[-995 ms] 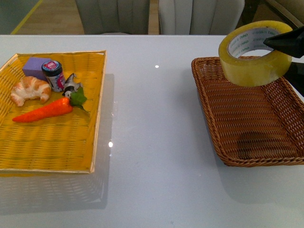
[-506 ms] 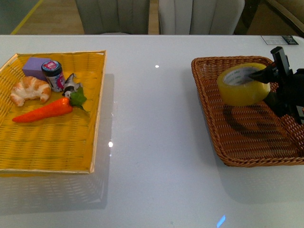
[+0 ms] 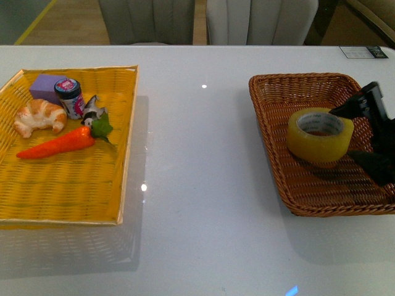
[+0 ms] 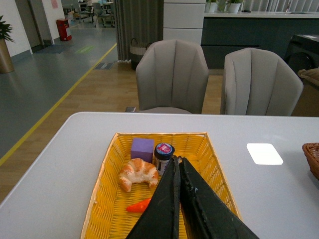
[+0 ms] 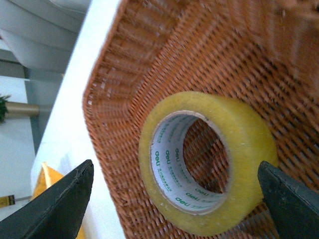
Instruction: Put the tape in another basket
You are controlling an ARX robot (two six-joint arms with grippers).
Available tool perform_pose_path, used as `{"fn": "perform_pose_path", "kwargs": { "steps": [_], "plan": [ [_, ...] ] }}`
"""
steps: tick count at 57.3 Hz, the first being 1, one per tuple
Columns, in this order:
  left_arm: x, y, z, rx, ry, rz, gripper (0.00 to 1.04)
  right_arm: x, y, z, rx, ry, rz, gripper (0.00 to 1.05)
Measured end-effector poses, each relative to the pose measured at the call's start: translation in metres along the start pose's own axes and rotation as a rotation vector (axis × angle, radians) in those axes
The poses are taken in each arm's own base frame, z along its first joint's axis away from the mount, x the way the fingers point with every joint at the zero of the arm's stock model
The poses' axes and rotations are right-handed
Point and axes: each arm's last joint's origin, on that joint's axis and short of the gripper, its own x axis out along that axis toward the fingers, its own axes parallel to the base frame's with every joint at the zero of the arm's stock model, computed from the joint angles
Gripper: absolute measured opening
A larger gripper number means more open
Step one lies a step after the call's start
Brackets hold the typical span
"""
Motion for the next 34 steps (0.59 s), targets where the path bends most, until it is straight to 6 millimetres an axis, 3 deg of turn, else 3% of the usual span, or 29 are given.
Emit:
{"fn": "perform_pose_path", "kwargs": {
  "steps": [8,19,25,28,34],
  "plan": [
    [-0.003,0.0,0.0,0.0,0.0,0.0,0.02,-0.041,0.017,0.01,-0.068,-0.067,0.047,0.96],
    [-0.007,0.0,0.0,0.0,0.0,0.0,0.02,-0.118,0.043,-0.003,-0.26,-0.153,0.085,0.96],
    [-0.011,0.0,-0.002,0.0,0.017,0.0,0.02,-0.161,0.055,-0.017,-0.592,-0.449,0.148,0.78],
    [-0.016,0.0,-0.005,0.0,0.031,0.0,0.02,-0.181,0.055,-0.034,-0.754,-0.517,0.121,0.67],
    [-0.018,0.0,-0.004,0.0,0.013,0.0,0.02,-0.199,0.05,-0.05,-0.904,-0.52,0.114,0.47]
  ]
}}
